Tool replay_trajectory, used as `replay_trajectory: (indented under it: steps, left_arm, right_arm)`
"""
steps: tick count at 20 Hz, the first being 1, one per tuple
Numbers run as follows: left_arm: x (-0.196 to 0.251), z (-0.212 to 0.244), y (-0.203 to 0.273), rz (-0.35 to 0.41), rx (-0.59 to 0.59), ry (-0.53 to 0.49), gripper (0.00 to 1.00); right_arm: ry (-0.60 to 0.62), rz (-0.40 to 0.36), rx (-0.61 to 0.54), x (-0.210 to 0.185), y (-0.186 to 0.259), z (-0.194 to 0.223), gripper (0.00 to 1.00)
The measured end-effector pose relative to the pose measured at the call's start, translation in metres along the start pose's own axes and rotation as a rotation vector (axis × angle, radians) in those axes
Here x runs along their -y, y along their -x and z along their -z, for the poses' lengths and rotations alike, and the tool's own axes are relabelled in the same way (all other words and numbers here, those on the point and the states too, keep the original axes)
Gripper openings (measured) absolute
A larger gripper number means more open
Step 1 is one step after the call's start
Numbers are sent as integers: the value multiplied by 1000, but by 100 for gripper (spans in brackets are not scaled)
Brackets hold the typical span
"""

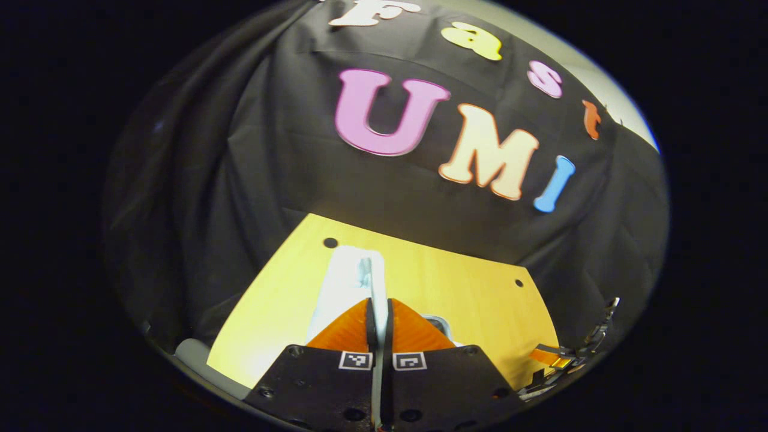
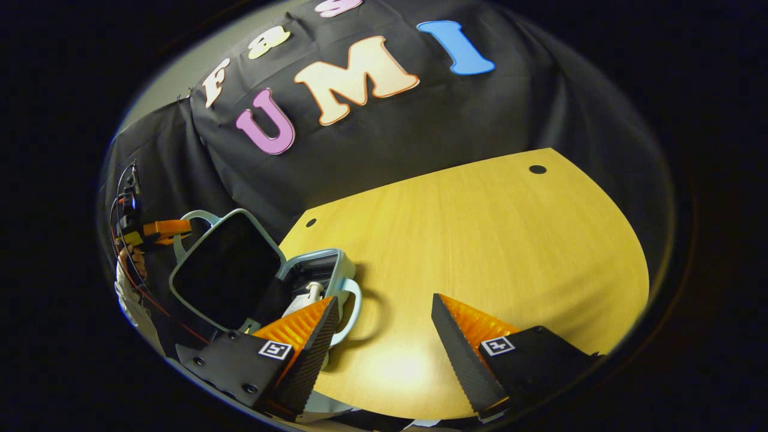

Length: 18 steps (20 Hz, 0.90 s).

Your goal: First open the suitcase, pack the skin care products into it, and then close the suitcase.

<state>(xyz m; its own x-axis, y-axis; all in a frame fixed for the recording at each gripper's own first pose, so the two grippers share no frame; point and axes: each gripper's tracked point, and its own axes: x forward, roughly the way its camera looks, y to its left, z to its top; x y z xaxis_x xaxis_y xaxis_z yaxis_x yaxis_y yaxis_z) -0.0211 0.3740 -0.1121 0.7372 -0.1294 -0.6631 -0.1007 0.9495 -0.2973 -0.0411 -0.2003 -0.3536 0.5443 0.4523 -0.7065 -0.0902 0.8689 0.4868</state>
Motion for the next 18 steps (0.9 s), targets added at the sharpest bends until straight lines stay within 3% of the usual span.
replay_trajectory:
  steps: [5, 11, 15, 18]
  left_arm:
    - [84, 34, -33, 137, -66, 3, 0]
    - [145, 104, -67, 241, -190, -16, 0]
    - [171, 166, -91, 265, -289, -69, 0]
    - [177, 213, -111, 242, -360, -92, 0]
  right_arm:
    - [-44, 41, 27, 38, 30, -5, 98]
    - [-61, 93, 58, 61, 47, -13, 98]
    - [-61, 119, 63, 68, 53, -15, 98]
    - [-64, 135, 66, 72, 61, -15, 98]
